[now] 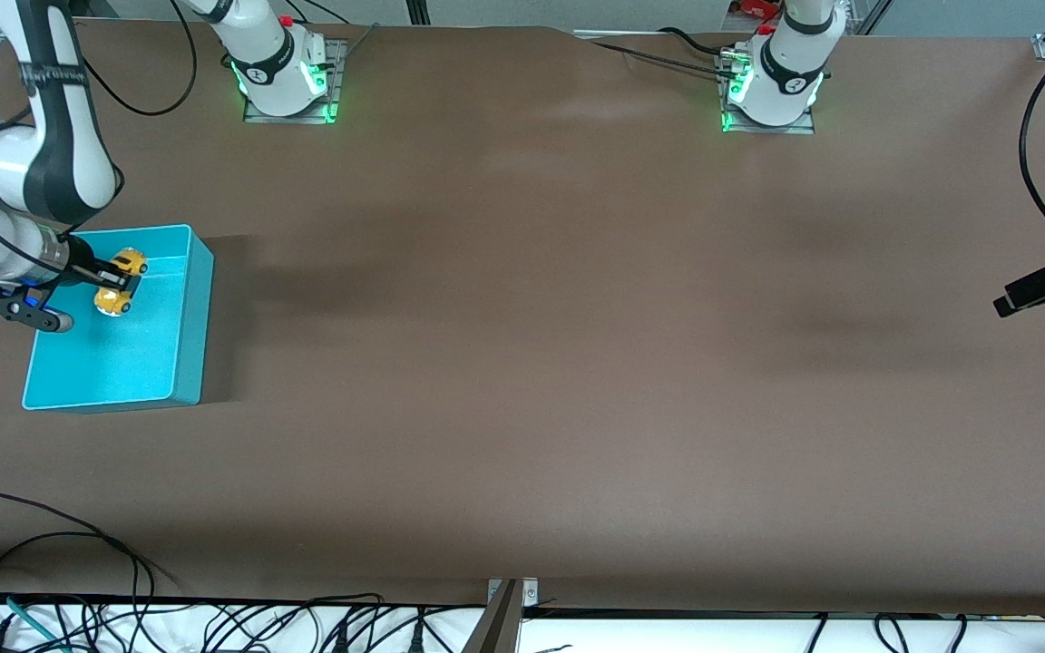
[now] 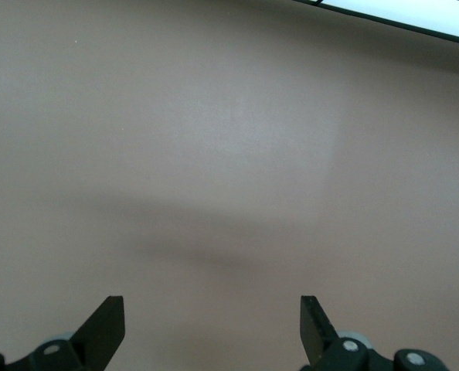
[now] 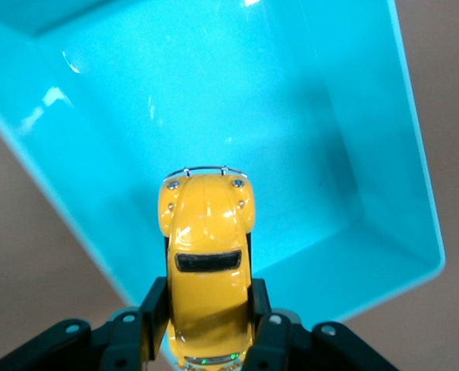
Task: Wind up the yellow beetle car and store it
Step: 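Lift the car with the right gripper and lower it into the box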
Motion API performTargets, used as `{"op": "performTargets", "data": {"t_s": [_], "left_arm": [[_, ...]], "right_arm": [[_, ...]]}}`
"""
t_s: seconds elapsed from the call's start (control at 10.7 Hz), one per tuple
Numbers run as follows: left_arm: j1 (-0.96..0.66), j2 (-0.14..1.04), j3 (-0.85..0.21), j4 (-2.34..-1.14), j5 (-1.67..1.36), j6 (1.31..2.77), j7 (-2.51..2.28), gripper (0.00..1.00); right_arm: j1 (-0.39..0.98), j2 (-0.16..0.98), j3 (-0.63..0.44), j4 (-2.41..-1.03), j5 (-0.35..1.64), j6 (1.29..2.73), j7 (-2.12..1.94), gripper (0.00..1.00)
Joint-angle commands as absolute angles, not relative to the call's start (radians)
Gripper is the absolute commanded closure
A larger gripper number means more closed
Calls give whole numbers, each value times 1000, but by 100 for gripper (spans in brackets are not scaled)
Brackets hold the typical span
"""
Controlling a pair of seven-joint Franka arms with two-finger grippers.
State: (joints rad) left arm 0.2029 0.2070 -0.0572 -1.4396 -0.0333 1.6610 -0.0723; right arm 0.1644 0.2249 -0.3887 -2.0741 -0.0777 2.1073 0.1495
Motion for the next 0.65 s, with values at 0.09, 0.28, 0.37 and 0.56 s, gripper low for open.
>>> {"op": "performTargets", "data": {"t_s": [0.09,0.28,0.37,0.56], "left_arm": [[212,212,-58,-1428,-58,1655,-48,0],[212,212,-58,-1428,-58,1655,-48,0],[212,213,-58,-1428,-58,1655,-48,0],[212,213,-58,-1428,-58,1655,-48,0]], "right_arm": [[129,285,-407,-2183,-89,2322,26,83],[109,342,-407,-2215,-89,2409,-27,83],[88,350,-407,-2229,-89,2437,-35,82],[78,376,-407,-2230,-89,2447,-66,79]]}}
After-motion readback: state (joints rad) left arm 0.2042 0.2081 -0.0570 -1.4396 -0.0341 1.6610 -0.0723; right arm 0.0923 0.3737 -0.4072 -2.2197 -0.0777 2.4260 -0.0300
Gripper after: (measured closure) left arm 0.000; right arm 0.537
